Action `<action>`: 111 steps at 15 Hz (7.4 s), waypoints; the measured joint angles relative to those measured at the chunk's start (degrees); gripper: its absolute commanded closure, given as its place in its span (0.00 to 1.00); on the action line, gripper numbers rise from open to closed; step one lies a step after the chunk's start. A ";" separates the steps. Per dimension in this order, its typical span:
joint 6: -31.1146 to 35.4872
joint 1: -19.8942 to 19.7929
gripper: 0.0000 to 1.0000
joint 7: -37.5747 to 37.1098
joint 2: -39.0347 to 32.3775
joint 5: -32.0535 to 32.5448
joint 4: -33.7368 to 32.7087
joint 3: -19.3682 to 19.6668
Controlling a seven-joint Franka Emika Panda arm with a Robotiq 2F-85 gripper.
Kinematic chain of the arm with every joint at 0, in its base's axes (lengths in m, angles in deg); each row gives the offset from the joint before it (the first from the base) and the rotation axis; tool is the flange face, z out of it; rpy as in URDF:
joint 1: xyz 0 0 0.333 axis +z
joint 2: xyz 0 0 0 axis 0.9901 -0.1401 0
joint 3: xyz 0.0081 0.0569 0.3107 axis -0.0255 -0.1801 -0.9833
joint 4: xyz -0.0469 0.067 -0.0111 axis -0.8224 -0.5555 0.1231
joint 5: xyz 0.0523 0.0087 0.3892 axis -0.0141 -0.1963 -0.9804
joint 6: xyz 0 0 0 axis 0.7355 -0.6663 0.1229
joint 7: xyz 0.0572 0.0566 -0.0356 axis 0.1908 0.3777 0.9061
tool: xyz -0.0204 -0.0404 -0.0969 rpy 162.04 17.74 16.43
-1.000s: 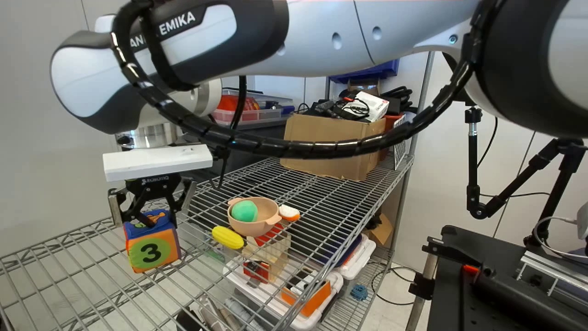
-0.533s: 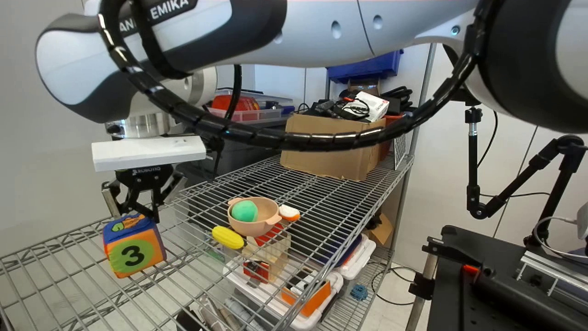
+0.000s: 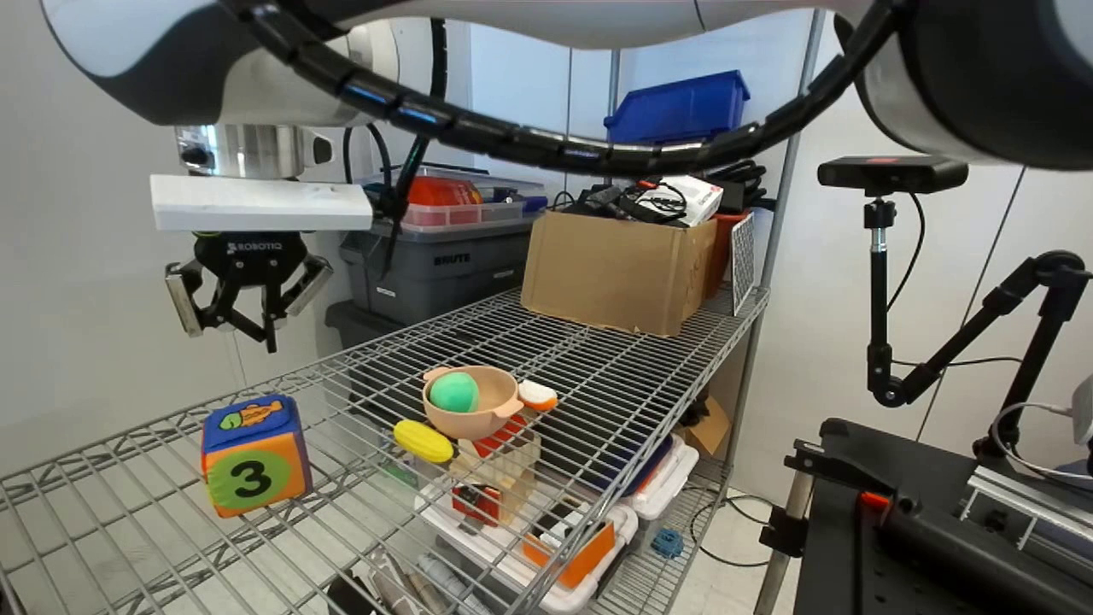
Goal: Remove the plush toy in the bowl and put the other toys in the bowl
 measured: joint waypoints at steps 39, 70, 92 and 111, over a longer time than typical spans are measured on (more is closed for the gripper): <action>-33.65 -3.46 0.00 -7.50 -5.75 -2.93 0.74 0.06; -33.83 -2.47 0.00 -20.42 -6.35 -3.13 0.74 -0.08; 0.07 -5.23 0.00 -18.56 -8.08 -2.10 2.58 1.48; -3.38 -4.68 0.00 -18.70 -7.95 -0.72 2.65 2.21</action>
